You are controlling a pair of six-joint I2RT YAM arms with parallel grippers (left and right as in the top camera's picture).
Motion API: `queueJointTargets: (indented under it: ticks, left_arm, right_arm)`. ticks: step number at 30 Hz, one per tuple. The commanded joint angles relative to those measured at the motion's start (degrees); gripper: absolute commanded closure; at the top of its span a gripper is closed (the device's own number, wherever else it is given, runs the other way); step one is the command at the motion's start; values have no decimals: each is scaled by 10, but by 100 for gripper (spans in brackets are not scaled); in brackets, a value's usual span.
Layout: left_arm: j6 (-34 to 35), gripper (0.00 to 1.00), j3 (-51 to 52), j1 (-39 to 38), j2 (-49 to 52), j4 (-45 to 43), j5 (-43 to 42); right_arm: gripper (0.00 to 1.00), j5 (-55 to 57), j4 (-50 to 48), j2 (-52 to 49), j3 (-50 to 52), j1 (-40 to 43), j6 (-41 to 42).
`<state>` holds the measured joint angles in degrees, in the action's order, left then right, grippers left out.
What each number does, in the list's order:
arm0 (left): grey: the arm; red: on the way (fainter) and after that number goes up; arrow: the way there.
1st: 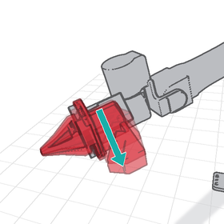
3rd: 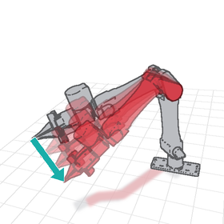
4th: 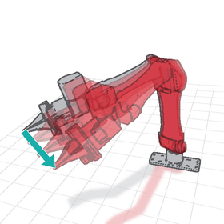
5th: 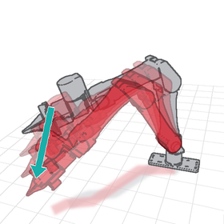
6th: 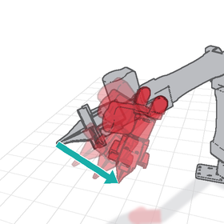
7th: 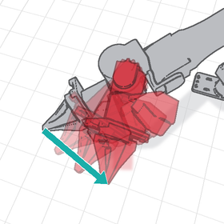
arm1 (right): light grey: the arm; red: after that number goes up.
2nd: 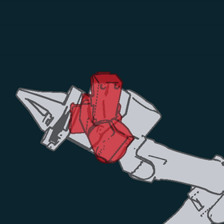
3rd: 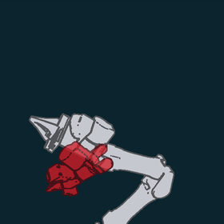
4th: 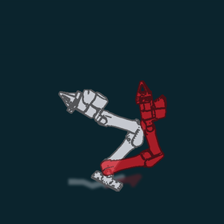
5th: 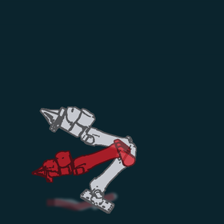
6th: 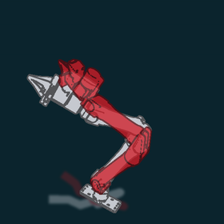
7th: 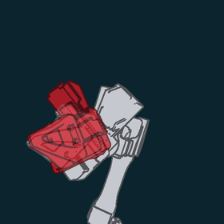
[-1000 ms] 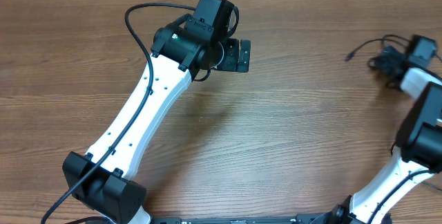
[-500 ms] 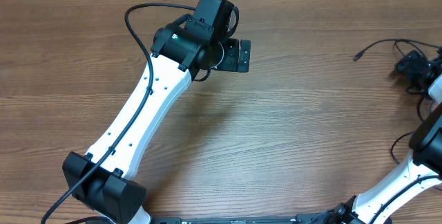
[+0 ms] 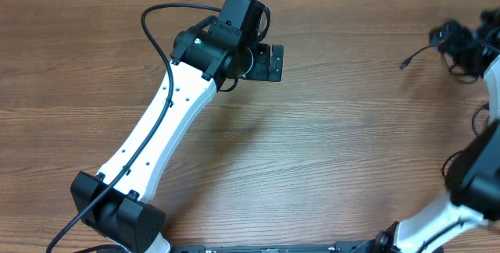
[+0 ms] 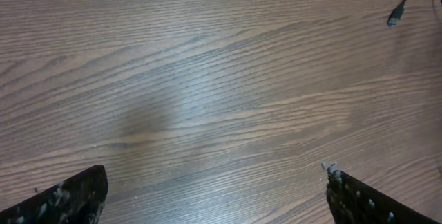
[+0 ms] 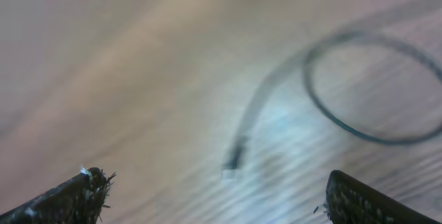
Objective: Untangle cables
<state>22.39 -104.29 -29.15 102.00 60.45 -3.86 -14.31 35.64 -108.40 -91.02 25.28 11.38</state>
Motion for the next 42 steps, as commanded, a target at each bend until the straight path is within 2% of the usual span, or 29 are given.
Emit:
queueJointTargets:
  ticks: [1,7,15,20,42]
  left_arm:
    - [8,1,-9,-1,-9,0,-2]
    - [8,0,-9,-1,-9,0,-2]
    - [8,0,-9,-1,-9,0,-2]
    - [8,0,-9,-1,-9,0,-2]
    - [8,0,-9,-1,-9,0,-2]
  right_arm:
    - [0,-8,25,89,-20,-36,1]
    - [0,-8,107,170,-20,-123,1]
    - [0,-8,205,183,-20,-202,1]
    - [0,-8,237,183,-20,-207,1]
    - [0,-8,237,183,-20,-207,1]
